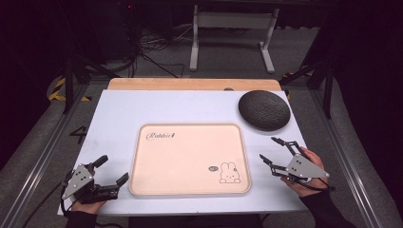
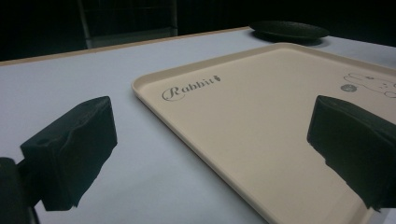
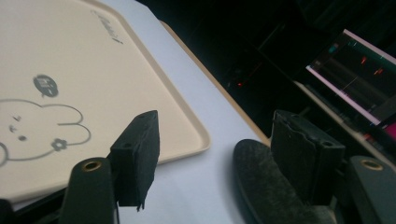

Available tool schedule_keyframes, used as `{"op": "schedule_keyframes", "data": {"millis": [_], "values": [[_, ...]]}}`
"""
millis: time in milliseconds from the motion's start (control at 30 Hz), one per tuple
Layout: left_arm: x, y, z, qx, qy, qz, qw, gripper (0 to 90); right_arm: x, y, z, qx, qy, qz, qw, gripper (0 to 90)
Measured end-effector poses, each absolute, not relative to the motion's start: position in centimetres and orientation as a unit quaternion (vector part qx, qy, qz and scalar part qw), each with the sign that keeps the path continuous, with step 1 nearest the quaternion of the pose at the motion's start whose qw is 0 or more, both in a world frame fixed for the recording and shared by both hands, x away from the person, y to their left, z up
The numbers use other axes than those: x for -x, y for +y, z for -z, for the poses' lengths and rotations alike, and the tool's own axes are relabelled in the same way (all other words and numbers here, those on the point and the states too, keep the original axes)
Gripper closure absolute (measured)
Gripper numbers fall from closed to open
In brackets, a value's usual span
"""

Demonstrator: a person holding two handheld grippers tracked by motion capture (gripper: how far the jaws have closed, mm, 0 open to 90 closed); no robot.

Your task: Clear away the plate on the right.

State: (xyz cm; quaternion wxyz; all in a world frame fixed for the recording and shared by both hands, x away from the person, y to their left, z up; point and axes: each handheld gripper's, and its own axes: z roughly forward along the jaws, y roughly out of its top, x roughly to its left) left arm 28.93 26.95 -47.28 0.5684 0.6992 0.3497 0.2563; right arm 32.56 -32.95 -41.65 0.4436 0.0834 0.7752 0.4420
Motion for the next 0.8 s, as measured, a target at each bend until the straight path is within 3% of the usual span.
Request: {"op": "schedule_keyframes", "data": {"millis": [300,800], "values": [[-28.9,26.8,47.3,-0.701,0.351,-0.256,0.566,2.3,-32.0,-31.7,40.8,0.014,0.783,-0.311,0.538,37.2],[-29.1,26.7,47.2,-0.711,0.344,-0.255,0.558,2.3,-32.5,-31.9,40.9,0.066,0.774,-0.204,0.596,43.8]]}}
